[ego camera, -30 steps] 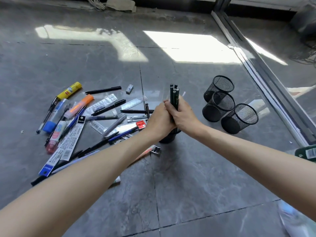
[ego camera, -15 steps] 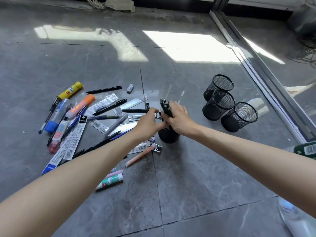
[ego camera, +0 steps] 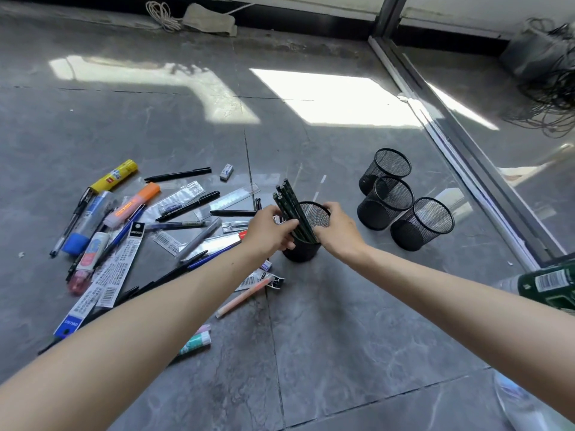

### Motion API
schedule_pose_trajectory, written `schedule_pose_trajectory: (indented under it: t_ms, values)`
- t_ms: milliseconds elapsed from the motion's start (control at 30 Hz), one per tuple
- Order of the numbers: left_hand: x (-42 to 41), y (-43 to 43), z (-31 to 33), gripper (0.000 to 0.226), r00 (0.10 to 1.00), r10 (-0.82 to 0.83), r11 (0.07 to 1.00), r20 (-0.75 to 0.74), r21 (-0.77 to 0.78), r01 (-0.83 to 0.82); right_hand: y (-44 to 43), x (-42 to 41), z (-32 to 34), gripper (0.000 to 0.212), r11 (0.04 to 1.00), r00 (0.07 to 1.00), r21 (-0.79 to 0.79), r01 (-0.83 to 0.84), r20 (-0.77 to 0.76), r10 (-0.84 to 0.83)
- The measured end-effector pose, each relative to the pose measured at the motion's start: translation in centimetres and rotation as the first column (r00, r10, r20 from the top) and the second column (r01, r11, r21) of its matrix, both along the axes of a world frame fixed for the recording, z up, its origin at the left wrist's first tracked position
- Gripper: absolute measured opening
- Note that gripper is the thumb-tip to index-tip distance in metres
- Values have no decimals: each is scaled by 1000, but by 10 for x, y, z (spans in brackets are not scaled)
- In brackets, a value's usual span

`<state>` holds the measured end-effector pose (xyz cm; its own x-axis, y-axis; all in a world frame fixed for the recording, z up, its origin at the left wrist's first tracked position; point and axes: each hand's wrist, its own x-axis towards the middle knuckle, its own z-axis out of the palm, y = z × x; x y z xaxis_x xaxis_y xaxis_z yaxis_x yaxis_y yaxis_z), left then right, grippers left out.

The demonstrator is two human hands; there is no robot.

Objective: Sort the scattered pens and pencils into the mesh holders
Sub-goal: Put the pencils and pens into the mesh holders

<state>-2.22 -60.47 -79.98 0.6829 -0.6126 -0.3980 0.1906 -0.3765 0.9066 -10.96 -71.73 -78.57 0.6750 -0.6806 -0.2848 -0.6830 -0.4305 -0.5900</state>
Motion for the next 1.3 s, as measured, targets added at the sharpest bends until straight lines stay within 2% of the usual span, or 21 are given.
schedule_pose_trajectory:
  t_ms: [67,100,167,300,400,467,567,633,700,767,833,900,1033,1167,1233,1300]
  values:
    - [1,-5,-2,29,996,91,995,-6,-38,-91,-4,-1,-1,57,963,990,241,118,45,-133]
    - [2,-7,-4,31,992,124,990,-12,-59,-125,-5,0,0,57,907,973,385,171,76,-216]
    - [4,-9,-6,33,992,126,989,-14,-77,-127,-6,3,3,52,801,926,555,223,135,-351]
    - [5,-8,-10,37,1000,-1,998,6,-62,1,-2,12,1,26,700,885,674,238,146,-442]
    - [4,-2,-14,38,997,-63,998,36,-4,64,6,20,-6,19,637,910,738,223,77,-408]
    - [8,6,-20,34,989,-80,994,124,80,71,9,26,-12,22,646,940,734,210,30,-340]
    - [23,26,-28,30,896,-183,937,405,348,34,15,27,-12,5,742,982,648,173,-54,-181]
    - [34,43,-31,30,829,-258,874,497,486,-19,19,29,-12,13,773,991,620,134,-65,-119]
    - [44,60,-35,31,787,-298,834,541,548,-61,23,34,-13,20,790,995,606,98,-53,-82]
    - [55,72,-41,31,753,-301,830,585,549,-94,25,46,-20,20,854,998,518,48,-52,-24]
    - [64,74,-46,30,742,-310,832,594,547,-91,25,57,-25,17,936,996,349,-42,-56,65]
    - [70,71,-48,31,750,-338,816,569,574,-69,29,72,-30,13,972,984,197,-128,-94,149]
    - [68,64,-52,28,730,-360,787,580,609,-95,38,94,-43,37,976,951,60,-209,-218,217]
    - [62,69,-59,16,635,-361,813,683,564,-145,43,103,-53,18,975,933,-17,-220,-296,205]
    - [59,76,-61,12,554,-352,842,754,514,-164,46,104,-52,16,951,929,-140,-277,-292,227]
    - [58,84,-62,15,491,-382,860,783,495,-120,48,107,-52,20,884,923,-295,-362,-246,296]
